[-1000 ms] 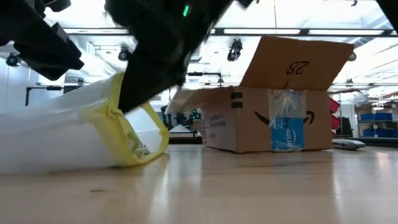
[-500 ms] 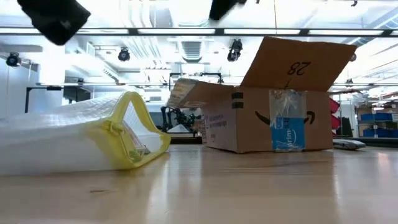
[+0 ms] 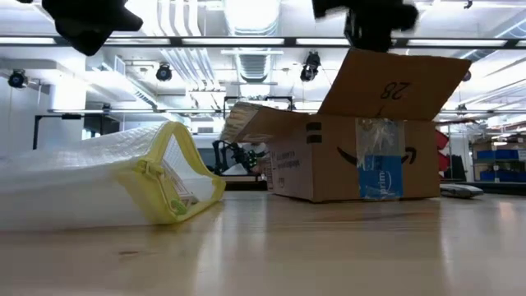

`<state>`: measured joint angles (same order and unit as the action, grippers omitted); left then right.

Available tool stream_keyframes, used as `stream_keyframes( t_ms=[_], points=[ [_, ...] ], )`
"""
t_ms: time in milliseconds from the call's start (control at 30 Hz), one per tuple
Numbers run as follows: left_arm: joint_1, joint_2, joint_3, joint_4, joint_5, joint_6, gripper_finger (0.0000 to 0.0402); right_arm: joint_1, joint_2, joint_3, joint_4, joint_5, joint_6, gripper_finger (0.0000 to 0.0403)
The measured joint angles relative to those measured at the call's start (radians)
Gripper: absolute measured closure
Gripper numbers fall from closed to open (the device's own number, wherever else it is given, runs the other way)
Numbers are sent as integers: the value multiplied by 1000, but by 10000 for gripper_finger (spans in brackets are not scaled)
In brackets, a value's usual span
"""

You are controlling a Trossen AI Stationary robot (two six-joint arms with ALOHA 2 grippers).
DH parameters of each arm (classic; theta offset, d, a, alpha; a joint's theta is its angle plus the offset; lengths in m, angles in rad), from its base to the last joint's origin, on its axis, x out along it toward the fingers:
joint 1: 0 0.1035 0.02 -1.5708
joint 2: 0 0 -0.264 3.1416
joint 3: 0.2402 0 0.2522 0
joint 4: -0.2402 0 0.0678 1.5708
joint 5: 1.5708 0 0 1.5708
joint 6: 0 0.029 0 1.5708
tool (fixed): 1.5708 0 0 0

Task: Unpack boxes
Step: Adjust the box

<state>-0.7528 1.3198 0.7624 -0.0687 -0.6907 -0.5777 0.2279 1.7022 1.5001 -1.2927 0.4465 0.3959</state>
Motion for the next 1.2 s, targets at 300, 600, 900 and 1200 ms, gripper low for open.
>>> stream_keyframes(
  t_ms=[300,600,900,1200],
  points=[
    [-6,33,-20,13,0,-19,284,20,-32,-197,270,-24,-25,403],
    [2,75,-26,19,-19,-23,284,204,-31,-229,341,14,138,403],
    [10,72,-26,20,-45,-9,284,250,-29,-307,469,19,280,403],
    [10,72,-26,24,-45,-15,284,249,-26,-435,603,-39,454,403]
  ],
)
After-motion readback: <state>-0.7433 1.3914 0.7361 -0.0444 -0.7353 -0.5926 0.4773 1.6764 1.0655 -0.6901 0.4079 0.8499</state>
